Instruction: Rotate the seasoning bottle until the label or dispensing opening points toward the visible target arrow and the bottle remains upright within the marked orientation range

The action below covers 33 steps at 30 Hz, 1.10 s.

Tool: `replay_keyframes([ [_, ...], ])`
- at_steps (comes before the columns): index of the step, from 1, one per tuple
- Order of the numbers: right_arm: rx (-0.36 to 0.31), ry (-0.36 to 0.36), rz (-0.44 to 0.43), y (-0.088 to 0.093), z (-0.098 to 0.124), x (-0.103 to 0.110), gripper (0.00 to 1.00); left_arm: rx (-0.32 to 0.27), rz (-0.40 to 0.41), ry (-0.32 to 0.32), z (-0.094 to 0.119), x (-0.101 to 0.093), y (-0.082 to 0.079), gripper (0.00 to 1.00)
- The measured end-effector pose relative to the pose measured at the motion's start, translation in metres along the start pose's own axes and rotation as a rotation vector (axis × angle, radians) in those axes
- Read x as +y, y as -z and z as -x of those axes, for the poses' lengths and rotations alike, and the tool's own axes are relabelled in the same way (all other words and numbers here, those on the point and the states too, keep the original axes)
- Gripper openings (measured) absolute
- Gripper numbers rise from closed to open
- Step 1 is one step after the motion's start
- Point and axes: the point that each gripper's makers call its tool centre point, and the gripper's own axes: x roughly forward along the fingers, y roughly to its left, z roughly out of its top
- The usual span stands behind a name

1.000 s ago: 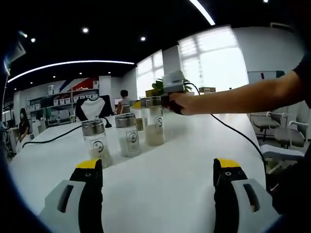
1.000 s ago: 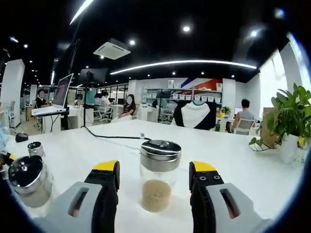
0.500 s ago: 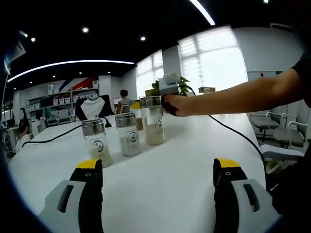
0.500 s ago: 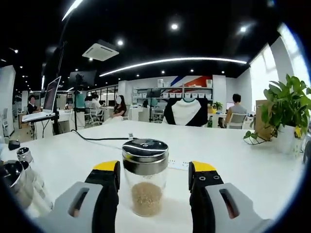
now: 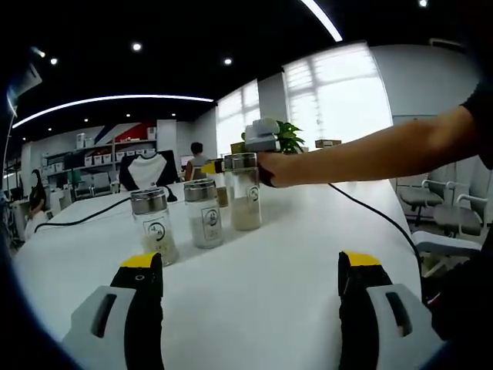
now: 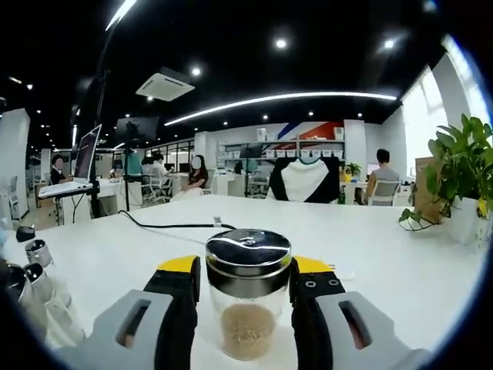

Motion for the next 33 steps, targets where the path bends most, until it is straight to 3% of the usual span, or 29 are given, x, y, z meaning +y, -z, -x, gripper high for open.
replay_keyframes([
  [9, 0.026, 0.025, 0.050, 0.003, -0.007, -0.003, 0.41, 0.001, 0.000, 0.006, -0.001, 0.000, 0.000, 1.00],
  [16, 0.035, 0.015, 0.039, 0.003, -0.011, -0.005, 0.40, -0.003, 0.009, 0.009, -0.001, 0.001, -0.001, 1.00],
  [21, 0.033, 0.000, 0.057, 0.000, -0.007, -0.002, 0.40, 0.000, 0.015, 0.019, -0.002, 0.001, -0.001, 1.00],
  [30, -0.014, -0.033, 0.028, -0.024, 0.011, -0.003, 0.40, -0.015, 0.043, 0.014, -0.002, 0.004, -0.006, 1.00],
  [33, -0.005, -0.041, 0.084, -0.028, 0.023, 0.002, 0.40, -0.025, 0.045, 0.017, -0.002, 0.002, -0.009, 1.00],
])
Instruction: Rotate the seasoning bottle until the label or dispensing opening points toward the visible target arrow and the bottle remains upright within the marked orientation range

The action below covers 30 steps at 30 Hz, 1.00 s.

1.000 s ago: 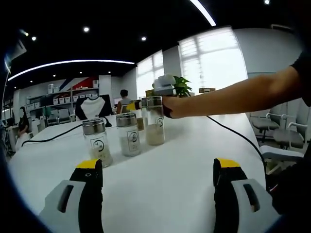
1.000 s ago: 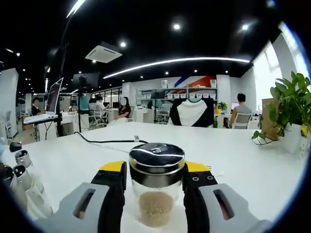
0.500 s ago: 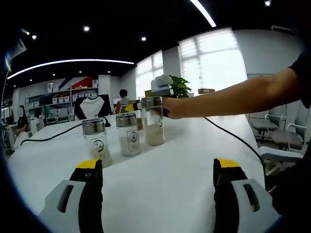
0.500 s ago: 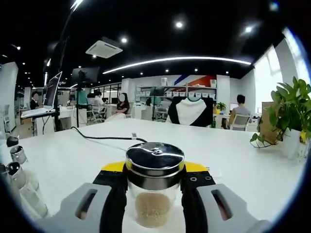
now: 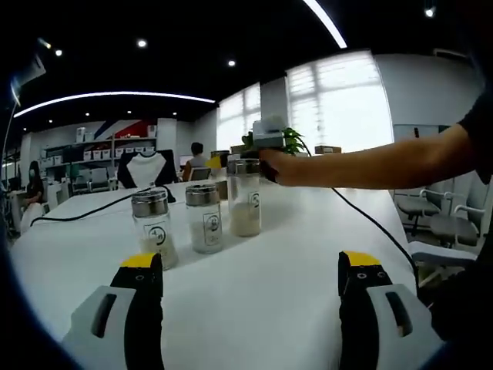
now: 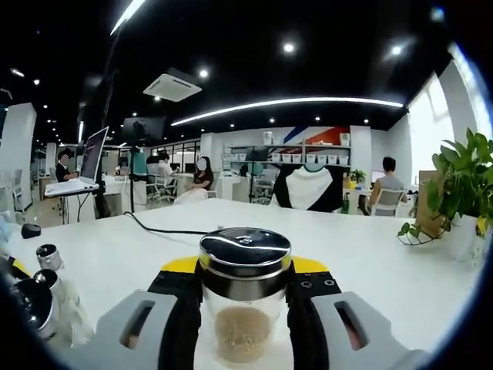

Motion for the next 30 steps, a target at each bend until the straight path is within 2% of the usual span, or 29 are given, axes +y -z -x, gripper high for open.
replay_keyframes([
  [6, 0.005, 0.004, -0.042, -0.004, 0.025, 0.002, 0.40, -0.018, 0.008, 0.009, 0.001, -0.005, -0.005, 1.00],
  [12, 0.005, 0.007, -0.037, -0.003, 0.048, 0.004, 0.40, -0.056, 0.035, 0.006, 0.002, -0.006, -0.013, 1.00],
  [19, 0.002, 0.012, -0.044, -0.002, 0.068, 0.008, 0.40, -0.054, 0.036, 0.008, 0.004, -0.008, -0.012, 1.00],
  [21, 0.002, 0.007, -0.052, -0.001, 0.073, 0.011, 0.40, -0.047, 0.027, 0.025, 0.003, -0.012, -0.012, 1.00],
  [22, 0.032, -0.024, -0.054, 0.003, 0.078, 0.019, 0.40, -0.048, 0.017, 0.036, 0.004, -0.015, -0.013, 1.00],
  [24, 0.027, -0.020, -0.064, 0.003, 0.086, 0.024, 0.40, -0.047, -0.003, 0.057, 0.004, -0.021, -0.015, 1.00],
  [26, 0.026, -0.015, -0.060, 0.003, 0.093, 0.028, 0.40, -0.055, -0.008, 0.052, 0.003, -0.021, -0.017, 0.99],
  [28, 0.019, -0.012, -0.017, -0.001, 0.098, 0.031, 0.40, -0.063, -0.007, 0.057, 0.003, -0.022, -0.019, 0.97],
  [30, 0.014, -0.009, -0.006, -0.004, 0.103, 0.034, 0.40, -0.066, -0.010, 0.064, 0.005, -0.023, -0.020, 0.92],
])
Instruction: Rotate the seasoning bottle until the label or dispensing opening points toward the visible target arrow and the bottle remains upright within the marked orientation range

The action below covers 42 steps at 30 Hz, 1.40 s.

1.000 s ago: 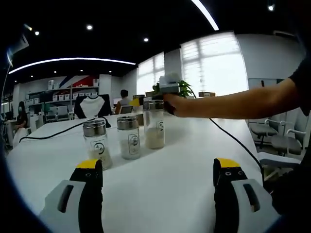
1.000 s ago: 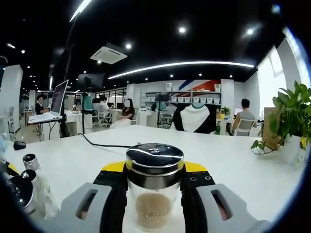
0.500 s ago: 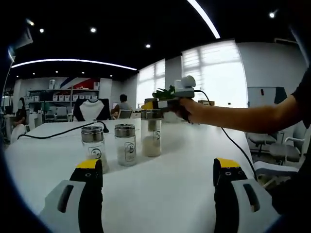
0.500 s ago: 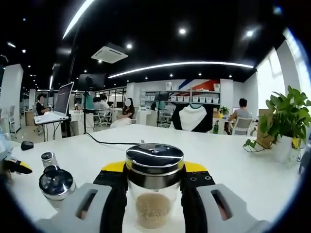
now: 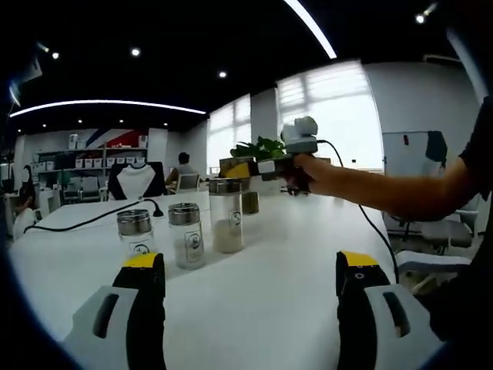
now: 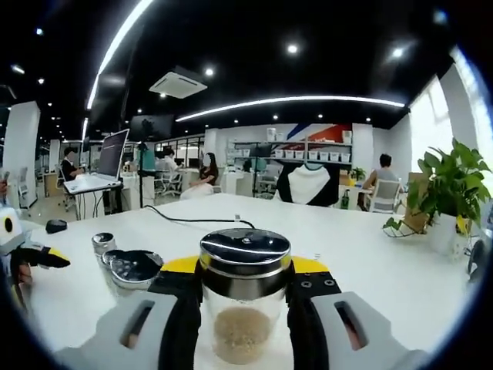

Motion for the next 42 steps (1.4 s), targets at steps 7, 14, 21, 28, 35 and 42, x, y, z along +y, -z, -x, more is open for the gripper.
replay_keyframes([
  [7, -0.028, -0.014, 0.010, -0.015, 0.022, 0.012, 0.40, -0.022, 0.017, -0.003, 0.003, 0.000, -0.007, 0.93],
  [14, -0.063, -0.060, 0.004, -0.023, 0.048, 0.038, 0.40, -0.033, 0.035, -0.028, 0.004, 0.001, -0.009, 0.94],
  [21, -0.065, -0.138, -0.028, -0.021, 0.064, 0.067, 0.40, -0.025, 0.028, -0.011, 0.001, -0.005, -0.008, 0.92],
  [28, -0.084, -0.173, -0.038, -0.020, 0.071, 0.085, 0.40, -0.072, -0.010, -0.055, 0.003, 0.001, -0.016, 0.92],
  [35, -0.130, -0.214, -0.068, -0.017, 0.076, 0.107, 0.39, -0.073, 0.016, -0.029, 0.005, -0.002, -0.018, 0.93],
  [42, -0.112, -0.248, -0.095, 0.000, 0.078, 0.139, 0.39, -0.045, 0.007, -0.011, 0.001, -0.006, -0.010, 0.92],
])
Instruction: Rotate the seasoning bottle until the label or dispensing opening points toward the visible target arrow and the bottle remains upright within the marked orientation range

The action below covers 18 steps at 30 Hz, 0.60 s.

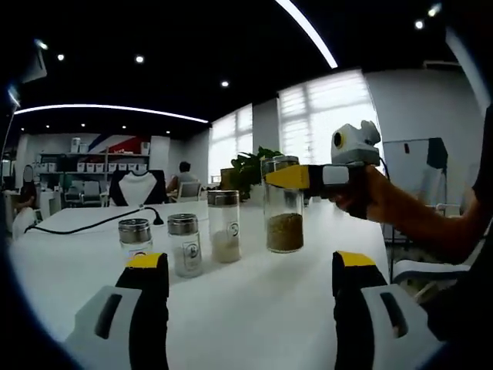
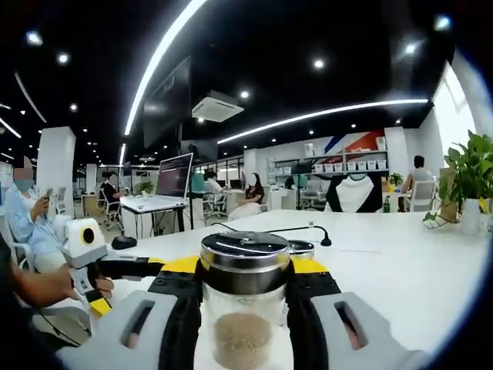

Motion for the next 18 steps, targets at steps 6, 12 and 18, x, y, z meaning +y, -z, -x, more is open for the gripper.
replay_keyframes([
  [6, -0.004, -0.035, -0.006, 0.002, 0.000, 0.028, 0.39, -0.042, 0.006, 0.059, 0.000, -0.013, -0.008, 0.89],
  [12, -0.018, -0.068, -0.035, 0.003, -0.003, 0.052, 0.39, -0.031, 0.020, 0.060, -0.002, -0.014, -0.005, 0.84],
  [18, -0.023, -0.102, -0.033, 0.003, -0.008, 0.067, 0.39, -0.008, 0.009, 0.070, 0.000, -0.013, -0.001, 0.81],
])
